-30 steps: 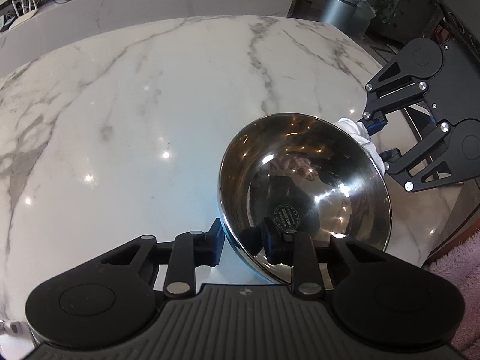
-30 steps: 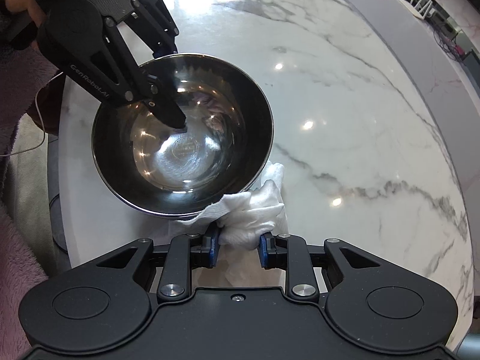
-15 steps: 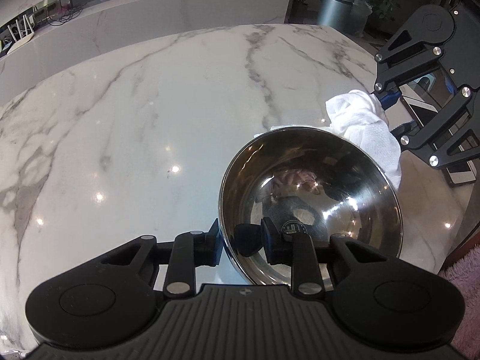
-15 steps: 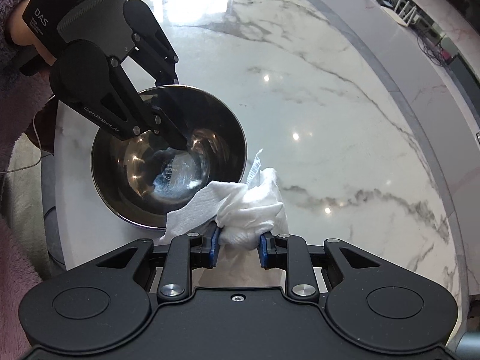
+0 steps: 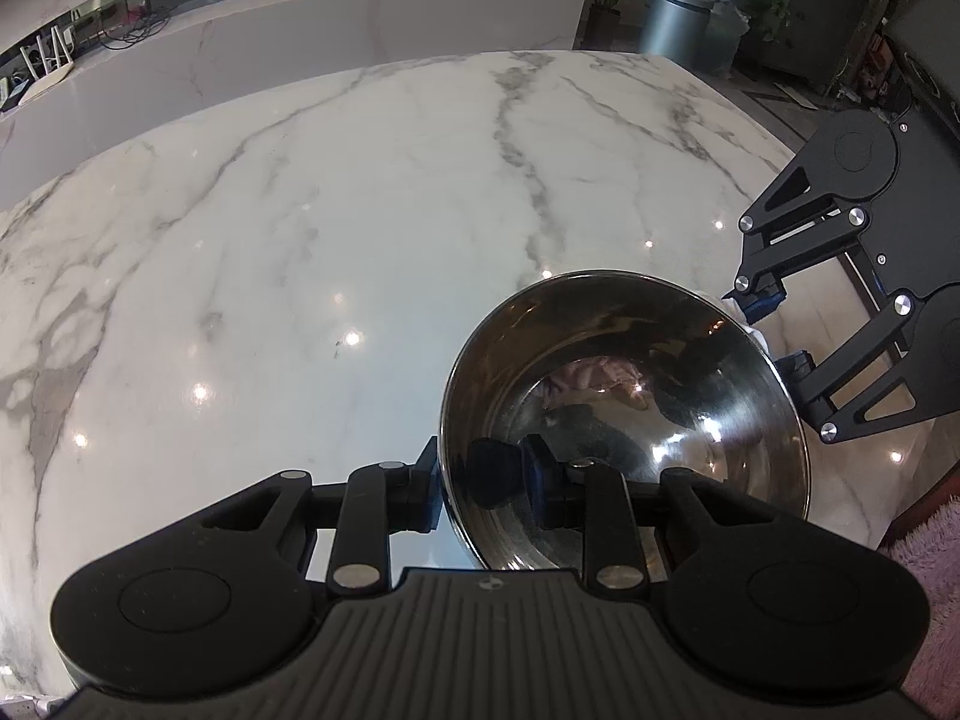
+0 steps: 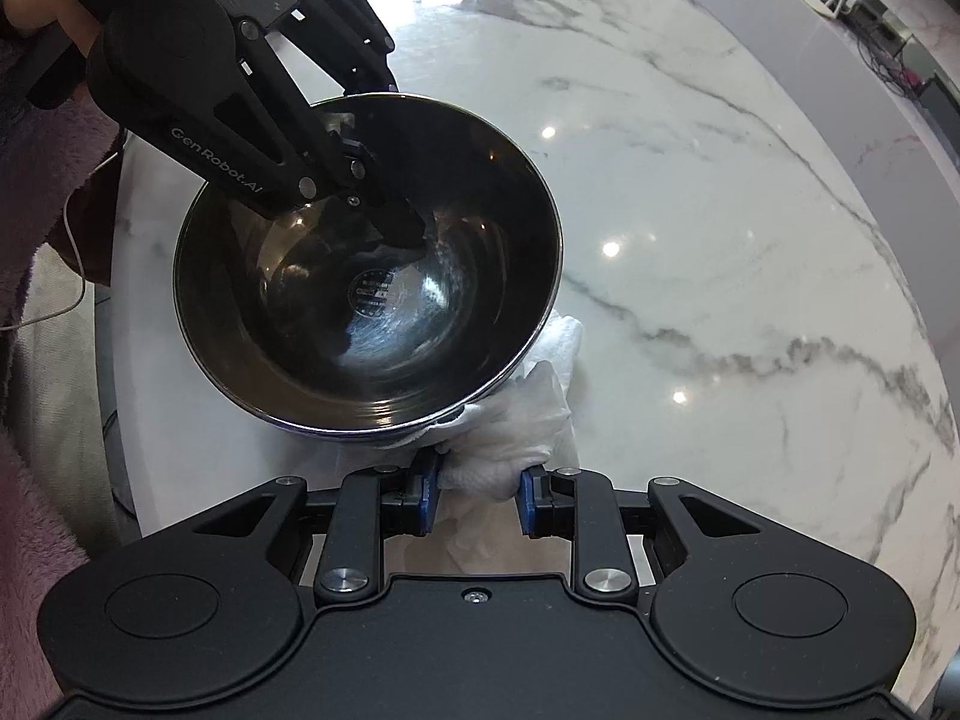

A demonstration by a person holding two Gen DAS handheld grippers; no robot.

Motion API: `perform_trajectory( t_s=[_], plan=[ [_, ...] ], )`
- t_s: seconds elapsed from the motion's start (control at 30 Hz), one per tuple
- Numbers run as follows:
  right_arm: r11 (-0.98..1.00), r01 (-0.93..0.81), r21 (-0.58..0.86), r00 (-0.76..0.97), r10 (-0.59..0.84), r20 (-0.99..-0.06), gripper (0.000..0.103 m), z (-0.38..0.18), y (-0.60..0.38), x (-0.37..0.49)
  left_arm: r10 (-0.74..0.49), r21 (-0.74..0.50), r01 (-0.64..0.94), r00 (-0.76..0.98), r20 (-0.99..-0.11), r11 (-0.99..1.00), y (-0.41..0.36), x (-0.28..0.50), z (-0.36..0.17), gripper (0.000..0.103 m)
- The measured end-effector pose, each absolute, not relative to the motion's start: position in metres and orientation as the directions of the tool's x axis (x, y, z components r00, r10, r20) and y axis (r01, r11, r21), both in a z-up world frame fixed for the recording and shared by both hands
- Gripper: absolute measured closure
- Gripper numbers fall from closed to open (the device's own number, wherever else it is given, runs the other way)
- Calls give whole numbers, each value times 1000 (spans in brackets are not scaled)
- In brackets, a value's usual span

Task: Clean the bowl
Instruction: 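Tilt the bowl higher with the left gripper while the right-held cloth wipes its outside, then lower the bowl onto the table with the left gripper and release the rim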

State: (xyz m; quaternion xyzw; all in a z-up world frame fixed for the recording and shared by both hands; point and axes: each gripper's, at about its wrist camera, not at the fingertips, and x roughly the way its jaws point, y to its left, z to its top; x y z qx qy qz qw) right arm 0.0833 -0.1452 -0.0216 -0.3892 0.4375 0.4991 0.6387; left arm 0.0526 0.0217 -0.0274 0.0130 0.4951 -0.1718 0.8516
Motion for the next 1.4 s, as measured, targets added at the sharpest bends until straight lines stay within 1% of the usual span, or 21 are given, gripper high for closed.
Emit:
perform_trajectory(
  t_s=[0.07,0.13,0.23,0.27,0.47,0.67,0.93,1.03,1.3,1.4],
  plan=[
    [197,-978,-64,122,294,-948,79,-22,-144,83,-306,-186,294,439,-845,937,26,51,-26,66],
    [195,-978,-69,124,291,-949,79,-22,-143,83,-338,-233,284,415,-845,930,29,48,-27,65],
    [197,-978,-70,127,290,-949,79,-23,-143,83,-339,-239,284,390,-856,929,30,45,-31,67],
    [198,-978,-71,128,290,-948,79,-23,-143,83,-329,-227,284,393,-858,932,29,45,-32,71],
    [222,-971,-93,157,291,-944,80,-18,-147,84,-313,-215,265,419,-852,940,29,48,-32,76],
    [315,-937,-150,239,266,-934,80,-7,-161,101,-287,-188,250,453,-844,950,26,54,-31,77],
    [529,-823,-206,333,156,-930,80,-12,-196,128,-282,-187,235,485,-828,954,25,60,-31,78],
    [585,-788,-194,335,142,-932,80,-21,-204,134,-267,-166,234,514,-815,958,22,64,-30,78],
    [669,-731,-134,317,160,-935,80,-36,-209,136,-267,-179,212,537,-800,961,22,69,-29,79],
    [684,-719,-126,319,163,-934,79,-33,-211,130,-275,-186,213,554,-785,959,22,69,-27,78]
  ],
)
